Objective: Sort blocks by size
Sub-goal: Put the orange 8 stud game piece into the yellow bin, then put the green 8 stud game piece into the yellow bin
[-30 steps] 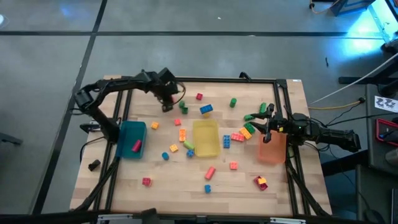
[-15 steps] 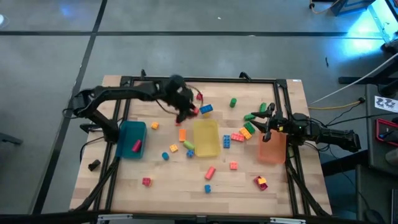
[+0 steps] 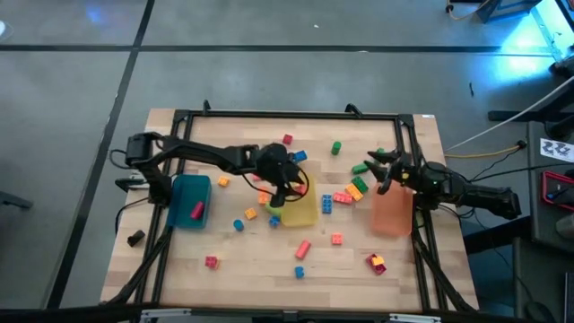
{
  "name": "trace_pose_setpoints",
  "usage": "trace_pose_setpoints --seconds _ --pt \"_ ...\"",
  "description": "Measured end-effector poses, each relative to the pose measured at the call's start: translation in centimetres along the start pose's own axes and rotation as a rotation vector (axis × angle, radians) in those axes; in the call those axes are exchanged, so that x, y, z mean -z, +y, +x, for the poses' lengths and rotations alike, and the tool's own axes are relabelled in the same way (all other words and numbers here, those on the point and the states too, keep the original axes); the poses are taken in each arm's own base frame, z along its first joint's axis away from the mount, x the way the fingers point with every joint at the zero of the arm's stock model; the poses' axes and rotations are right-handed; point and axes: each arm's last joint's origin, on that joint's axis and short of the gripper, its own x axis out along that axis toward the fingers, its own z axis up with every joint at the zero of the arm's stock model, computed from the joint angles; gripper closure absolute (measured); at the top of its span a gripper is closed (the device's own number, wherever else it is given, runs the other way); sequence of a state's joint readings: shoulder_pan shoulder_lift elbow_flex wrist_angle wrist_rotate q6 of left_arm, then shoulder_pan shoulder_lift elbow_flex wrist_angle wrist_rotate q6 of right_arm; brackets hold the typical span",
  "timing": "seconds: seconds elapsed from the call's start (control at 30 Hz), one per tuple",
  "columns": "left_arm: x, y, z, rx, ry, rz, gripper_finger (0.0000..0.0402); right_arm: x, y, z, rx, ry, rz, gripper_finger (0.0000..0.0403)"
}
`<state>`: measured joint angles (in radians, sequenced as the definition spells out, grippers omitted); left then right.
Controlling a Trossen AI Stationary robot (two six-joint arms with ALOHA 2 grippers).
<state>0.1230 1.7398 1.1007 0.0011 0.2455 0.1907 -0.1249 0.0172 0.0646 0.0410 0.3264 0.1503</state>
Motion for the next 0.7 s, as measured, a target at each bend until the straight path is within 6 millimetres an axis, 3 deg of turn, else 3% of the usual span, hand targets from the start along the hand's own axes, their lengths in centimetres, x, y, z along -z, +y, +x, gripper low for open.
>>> trace_pose_setpoints --seconds 0.1,0.33,0.53,0.7 --pt "0.8 0.0 1.2 0.003 0.026 0.036 0.0229 -1.6 0.0 -0.1 0.06 -0.021 0.009 0.0221" --pt "1.6 0.1 2.2 -0.001 0.057 0.069 0.0226 -4.2 -0.2 -0.1 0.337 0.134 0.084 0.0221" --pt "0.5 0.5 1.1 -0.039 -0.009 0.101 0.0225 -6.1 0.3 1.2 0.495 0.307 0.2 0.0221" --pt "-0.4 1.8 -0.4 -0.116 -0.046 -0.025 0.0225 -7.2 0.4 3.8 0.659 0.453 0.216 0.0221"
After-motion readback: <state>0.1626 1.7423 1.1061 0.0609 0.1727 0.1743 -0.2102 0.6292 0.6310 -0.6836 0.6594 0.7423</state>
